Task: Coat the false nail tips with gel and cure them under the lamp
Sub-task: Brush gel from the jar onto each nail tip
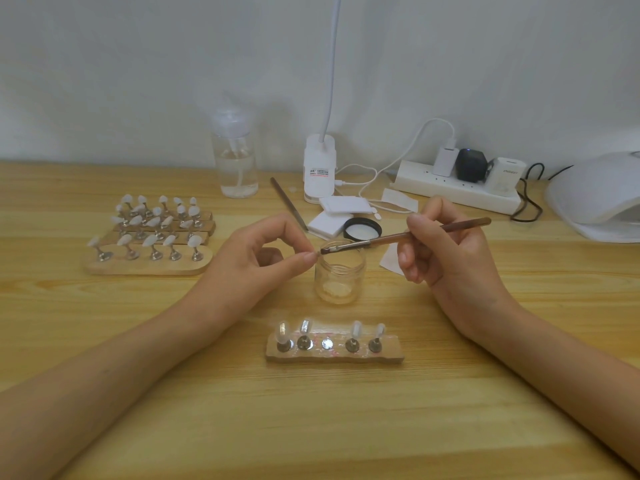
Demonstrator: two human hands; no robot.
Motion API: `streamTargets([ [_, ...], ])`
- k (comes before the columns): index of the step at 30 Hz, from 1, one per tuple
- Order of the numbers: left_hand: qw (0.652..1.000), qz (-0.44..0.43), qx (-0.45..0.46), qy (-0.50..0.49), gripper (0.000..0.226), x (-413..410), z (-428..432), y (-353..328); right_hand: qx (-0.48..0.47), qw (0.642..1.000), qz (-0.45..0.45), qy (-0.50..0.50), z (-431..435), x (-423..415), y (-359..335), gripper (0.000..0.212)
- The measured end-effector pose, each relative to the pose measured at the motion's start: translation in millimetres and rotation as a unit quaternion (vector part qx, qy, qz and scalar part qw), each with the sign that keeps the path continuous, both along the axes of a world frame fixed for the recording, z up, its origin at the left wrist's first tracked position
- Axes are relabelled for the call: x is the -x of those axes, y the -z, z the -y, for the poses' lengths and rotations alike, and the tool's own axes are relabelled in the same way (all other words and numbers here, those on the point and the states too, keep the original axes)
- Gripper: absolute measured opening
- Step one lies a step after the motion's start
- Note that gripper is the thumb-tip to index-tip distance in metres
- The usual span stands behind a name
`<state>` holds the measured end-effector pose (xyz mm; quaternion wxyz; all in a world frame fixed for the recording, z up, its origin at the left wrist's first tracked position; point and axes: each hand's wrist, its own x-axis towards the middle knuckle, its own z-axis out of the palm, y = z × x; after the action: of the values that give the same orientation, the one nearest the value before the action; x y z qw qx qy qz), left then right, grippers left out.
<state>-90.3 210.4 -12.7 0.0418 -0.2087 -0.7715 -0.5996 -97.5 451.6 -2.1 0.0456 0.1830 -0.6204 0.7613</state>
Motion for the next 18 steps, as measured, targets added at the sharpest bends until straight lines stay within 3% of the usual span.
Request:
streamTargets([
  [7, 1.0, -0.001, -0.006, 0.0, 0.018, -0.5, -0.1, 0.2, -0.013, 0.998, 0.023, 0.054, 0.0, 0.6, 1.8, 0.026],
  [18, 1.0, -0.006, 0.009, -0.002, 0.018, 1.2, 1.0, 1.4, -0.01, 1.0, 0.009, 0.013, 1.0, -0.5, 0.5, 0.023],
])
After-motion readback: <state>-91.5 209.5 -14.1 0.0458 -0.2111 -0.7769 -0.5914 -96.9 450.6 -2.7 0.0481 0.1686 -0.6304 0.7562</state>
